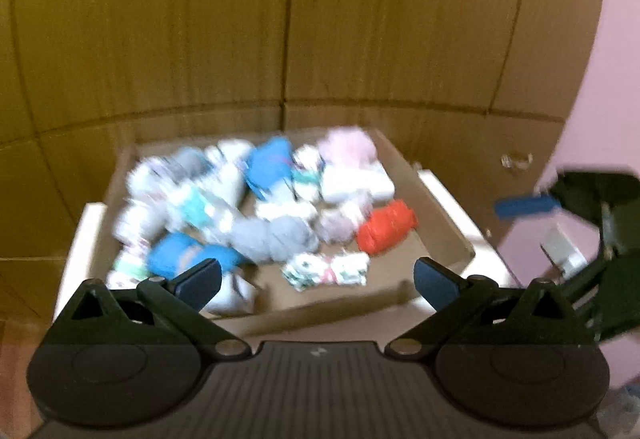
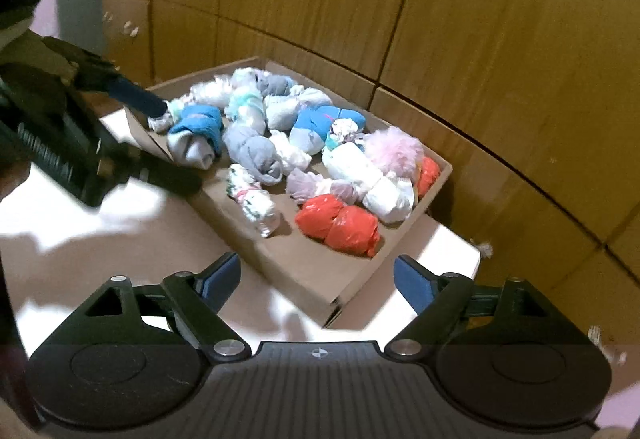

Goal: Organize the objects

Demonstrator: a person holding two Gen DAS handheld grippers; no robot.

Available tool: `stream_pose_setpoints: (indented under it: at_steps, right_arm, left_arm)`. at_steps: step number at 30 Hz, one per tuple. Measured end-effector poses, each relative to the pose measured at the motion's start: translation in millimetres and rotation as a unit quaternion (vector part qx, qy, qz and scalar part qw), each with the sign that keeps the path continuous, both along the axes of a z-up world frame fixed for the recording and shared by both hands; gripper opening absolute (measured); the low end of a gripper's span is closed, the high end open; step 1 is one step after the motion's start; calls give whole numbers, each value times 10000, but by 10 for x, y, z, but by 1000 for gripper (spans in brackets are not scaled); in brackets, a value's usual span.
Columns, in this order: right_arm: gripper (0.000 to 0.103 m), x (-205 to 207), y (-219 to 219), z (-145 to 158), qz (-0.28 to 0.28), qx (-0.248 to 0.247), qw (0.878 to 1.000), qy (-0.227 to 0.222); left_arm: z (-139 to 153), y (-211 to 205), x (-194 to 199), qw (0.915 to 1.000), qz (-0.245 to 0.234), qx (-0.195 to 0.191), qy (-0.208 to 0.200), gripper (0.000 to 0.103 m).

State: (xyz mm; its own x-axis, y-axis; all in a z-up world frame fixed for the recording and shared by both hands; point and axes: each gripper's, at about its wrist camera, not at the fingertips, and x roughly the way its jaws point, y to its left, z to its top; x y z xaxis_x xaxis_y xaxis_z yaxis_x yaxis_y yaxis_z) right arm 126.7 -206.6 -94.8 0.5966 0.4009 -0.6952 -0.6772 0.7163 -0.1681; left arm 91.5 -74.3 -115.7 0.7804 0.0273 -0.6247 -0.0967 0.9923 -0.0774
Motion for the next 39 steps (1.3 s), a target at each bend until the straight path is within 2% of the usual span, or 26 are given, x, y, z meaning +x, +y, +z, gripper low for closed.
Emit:
stream_pose_setpoints:
  at_steps: [6,10,14,17,22,26,32,35,39]
  right_arm:
    - [93,-249,-1,9,-978,979,9904,32]
    - [97,-331,105,-49,-1516,1330,9794,102]
    - [98,-362,207,-100,-1723,1563,9723,233]
    - [98,-359,269,-118,-1755,1738,9684,358]
    - [98,-393,368,-110,-1670,1732,9700,349]
    - [98,-424,385,-116,-1640,1757,9699,381]
    - [98,-446,404,-163,-1578,1756,9707,451]
    - [98,-450,418,-158,-1528,1785,9709,454]
    - [98,-473,436,-148,-1454,1784,9721,449]
  left_arm:
    - [203,39,-184,9970,482,269,-537,102]
    - [274,114,-249,9965,538,246,-596,102]
    - [310,141,-286,9960,547,347,-619,102]
    - [303,186,-276,9962,591,343,-537,102]
    - [238,273,-249,9981,487,148,-333,102]
    - [199,305,-247,9975,616,199,-296,102]
    - [187,365,-216,9989,262,-215,-323,102]
    - [183,337,-184,9980,517,111,-357,102]
    - [197,371,-154,9979,440,-54,-474,102]
